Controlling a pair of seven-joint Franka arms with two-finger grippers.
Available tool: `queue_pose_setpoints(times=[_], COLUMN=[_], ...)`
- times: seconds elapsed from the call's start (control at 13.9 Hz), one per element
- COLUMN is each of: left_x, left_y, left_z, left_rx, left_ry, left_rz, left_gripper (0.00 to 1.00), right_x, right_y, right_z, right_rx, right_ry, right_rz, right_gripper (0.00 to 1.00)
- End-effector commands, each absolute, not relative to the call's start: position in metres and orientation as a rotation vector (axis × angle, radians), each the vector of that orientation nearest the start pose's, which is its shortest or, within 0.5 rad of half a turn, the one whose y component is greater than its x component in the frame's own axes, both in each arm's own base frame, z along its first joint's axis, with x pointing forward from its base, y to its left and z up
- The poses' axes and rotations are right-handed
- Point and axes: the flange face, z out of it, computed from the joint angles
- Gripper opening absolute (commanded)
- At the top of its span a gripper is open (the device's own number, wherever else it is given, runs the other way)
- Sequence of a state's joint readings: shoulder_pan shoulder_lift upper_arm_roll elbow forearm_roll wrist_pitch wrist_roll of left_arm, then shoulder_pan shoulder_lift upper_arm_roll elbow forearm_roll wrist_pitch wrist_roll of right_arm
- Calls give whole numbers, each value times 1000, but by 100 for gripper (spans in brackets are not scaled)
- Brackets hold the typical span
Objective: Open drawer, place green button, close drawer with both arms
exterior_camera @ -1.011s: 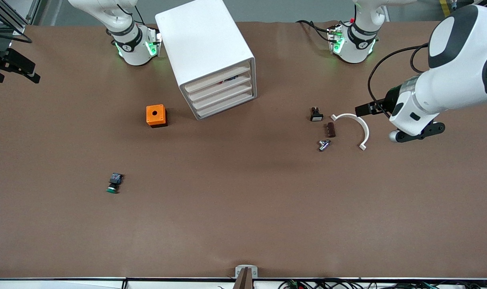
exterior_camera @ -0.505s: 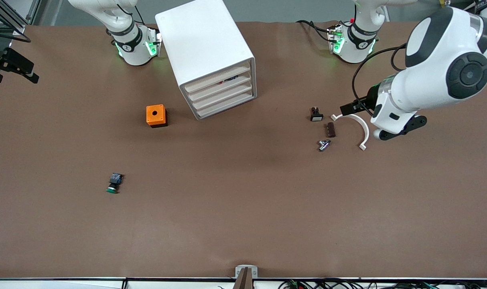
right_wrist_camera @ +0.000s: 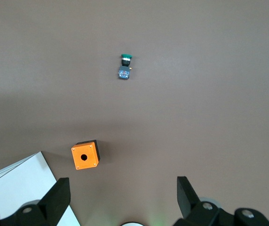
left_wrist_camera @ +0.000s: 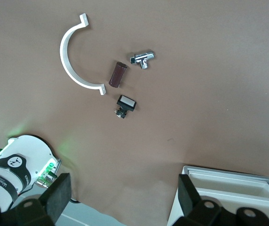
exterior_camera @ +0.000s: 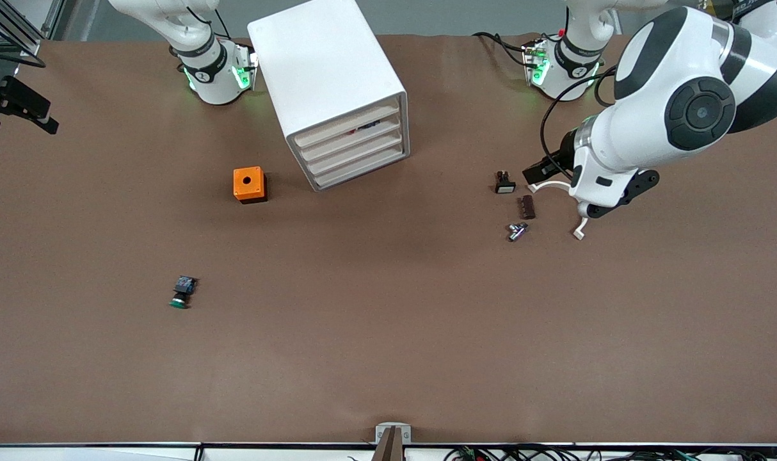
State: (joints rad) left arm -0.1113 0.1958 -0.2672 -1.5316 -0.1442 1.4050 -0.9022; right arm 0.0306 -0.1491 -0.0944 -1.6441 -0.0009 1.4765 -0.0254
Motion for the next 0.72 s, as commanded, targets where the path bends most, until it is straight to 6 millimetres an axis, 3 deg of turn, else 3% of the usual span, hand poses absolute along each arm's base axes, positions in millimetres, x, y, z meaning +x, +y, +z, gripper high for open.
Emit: queue_pose_setpoints(times=[0.0,0.07,0.14,0.22,0.36,0.65], left_x=[541,541,541,541,542,541], left_y=[-219,-217,-218,-221,-226,-236], left_z=[533,532,531,528,522,511], left_rx=[-2933,-2917,-2886,-2847,-2774,-2596], left_ry=[-798,-823,-896,-996,-1157,-1399], left_rz=[615,626,640,669,734,767], left_gripper=[100,100,100,100,100,100], right_x=[526,532,551,560,561,565], right_y=[-27,-26,-26,-24,-26,-46], right_z=[633,624,593,583,586,575], right_rx=[-3148,-3143,-3146,-3145,-3149,-3144], right_ry=[28,8,6,-9,-74,-31], right_rz=[112,124,217,237,227,251], right_gripper=[100,100,100,100,100,100])
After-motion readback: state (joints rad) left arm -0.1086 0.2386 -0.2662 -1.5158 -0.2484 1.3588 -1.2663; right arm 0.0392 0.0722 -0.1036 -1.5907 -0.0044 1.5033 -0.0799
